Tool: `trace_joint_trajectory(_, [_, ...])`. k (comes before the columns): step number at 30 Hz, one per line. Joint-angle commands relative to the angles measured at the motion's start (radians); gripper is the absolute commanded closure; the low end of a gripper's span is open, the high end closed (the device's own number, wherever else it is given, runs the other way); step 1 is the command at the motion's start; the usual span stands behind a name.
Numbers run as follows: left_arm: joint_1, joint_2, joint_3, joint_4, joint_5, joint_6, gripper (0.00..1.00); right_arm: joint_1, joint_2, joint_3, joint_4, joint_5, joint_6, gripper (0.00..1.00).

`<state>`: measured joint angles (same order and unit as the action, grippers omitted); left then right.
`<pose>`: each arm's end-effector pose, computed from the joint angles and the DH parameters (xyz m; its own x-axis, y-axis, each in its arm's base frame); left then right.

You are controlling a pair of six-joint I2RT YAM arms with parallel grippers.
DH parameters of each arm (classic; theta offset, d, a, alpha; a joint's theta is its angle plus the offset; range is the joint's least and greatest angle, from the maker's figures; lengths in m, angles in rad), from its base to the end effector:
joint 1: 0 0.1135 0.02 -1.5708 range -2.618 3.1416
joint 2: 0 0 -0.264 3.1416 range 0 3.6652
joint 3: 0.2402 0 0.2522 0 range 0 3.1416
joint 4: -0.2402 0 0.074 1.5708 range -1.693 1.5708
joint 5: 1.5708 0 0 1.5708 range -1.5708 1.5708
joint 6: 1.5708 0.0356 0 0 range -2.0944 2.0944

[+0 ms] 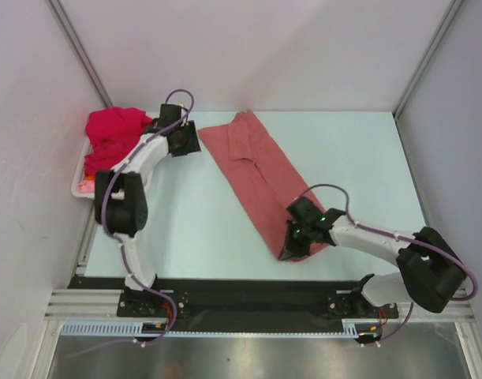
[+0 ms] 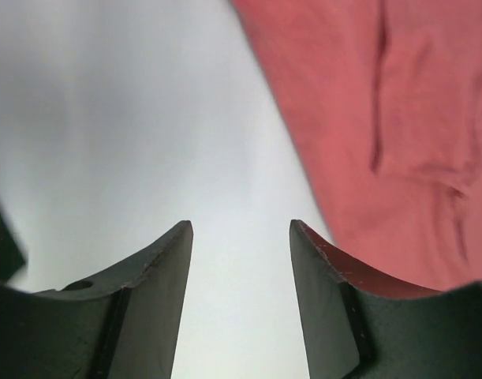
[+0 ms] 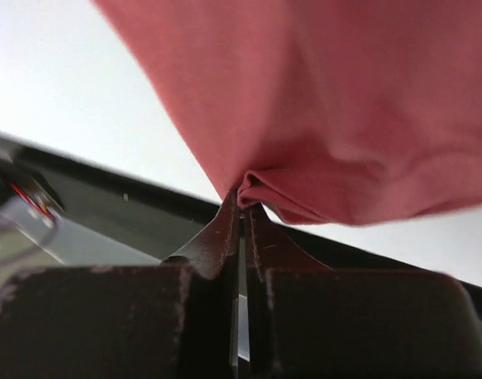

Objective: Fold and stack the t-shirts
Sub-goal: Fold the tshirt

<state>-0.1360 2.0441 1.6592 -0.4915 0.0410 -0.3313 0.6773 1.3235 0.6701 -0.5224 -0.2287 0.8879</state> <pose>0.4556 -0.0638 0.2279 -0.7725 -0.2223 -0.5949 -0.0950 0.9666 -0.2379 0.1727 0.1493 0.1679 -0.9801 0.1814 -0.0805 0.1299 0.8932 0.4306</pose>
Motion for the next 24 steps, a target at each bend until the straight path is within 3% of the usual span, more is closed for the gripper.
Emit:
trace_joint_trajectory(1, [-0.019, -0.26, -0.126, 0.044, 0.002, 0.031, 0.41, 0.169, 0.071, 0.055, 0.134, -0.027, 0.017, 1.0])
trace_joint_trajectory(4, [-0.02, -0.389, -0.254, 0.045, 0.063, 0.038, 0.39, 0.324, 0.221, 0.121, 0.266, -0.137, -0.019, 1.0])
trace_joint_trajectory(5, [-0.02, -0.409, -0.301, 0.045, 0.074, 0.043, 0.23, 0.378, 0.267, 0.155, 0.274, -0.156, -0.071, 1.0])
trace_joint_trajectory(6, [-0.02, -0.426, -0.321, 0.045, 0.097, 0.047, 0.01, 0.405, 0.331, 0.222, 0.265, -0.165, -0.096, 1.0])
trace_joint_trajectory(9, [-0.02, -0.469, -0.361, 0.034, 0.126, 0.067, 0.0, 0.461, 0.391, 0.307, 0.268, -0.23, -0.171, 0.86])
trace_joint_trajectory(13, [-0.02, -0.483, -0.349, 0.018, 0.158, 0.077, 0.0, 0.444, 0.333, 0.373, 0.26, -0.233, -0.227, 0.62])
trace_joint_trajectory(16, [-0.02, -0.476, -0.32, 0.011, 0.192, 0.064, 0.0, 0.365, 0.252, 0.391, 0.205, -0.216, -0.27, 0.49])
trace_joint_trajectory(18, [-0.02, -0.457, -0.299, 0.008, 0.201, 0.049, 0.0, 0.299, 0.212, 0.387, 0.185, -0.216, -0.288, 0.46])
trace_joint_trajectory(22, [-0.02, -0.414, -0.277, 0.008, 0.234, 0.006, 0.0, 0.06, 0.158, 0.379, 0.142, -0.227, -0.355, 0.4])
trace_joint_trajectory(23, [-0.019, -0.4, -0.27, 0.008, 0.238, -0.001, 0.04, -0.066, 0.184, 0.39, 0.136, -0.238, -0.377, 0.39])
trace_joint_trajectory(24, [-0.019, -0.378, -0.265, 0.011, 0.238, -0.012, 0.07, -0.115, 0.204, 0.422, 0.137, -0.253, -0.394, 0.39])
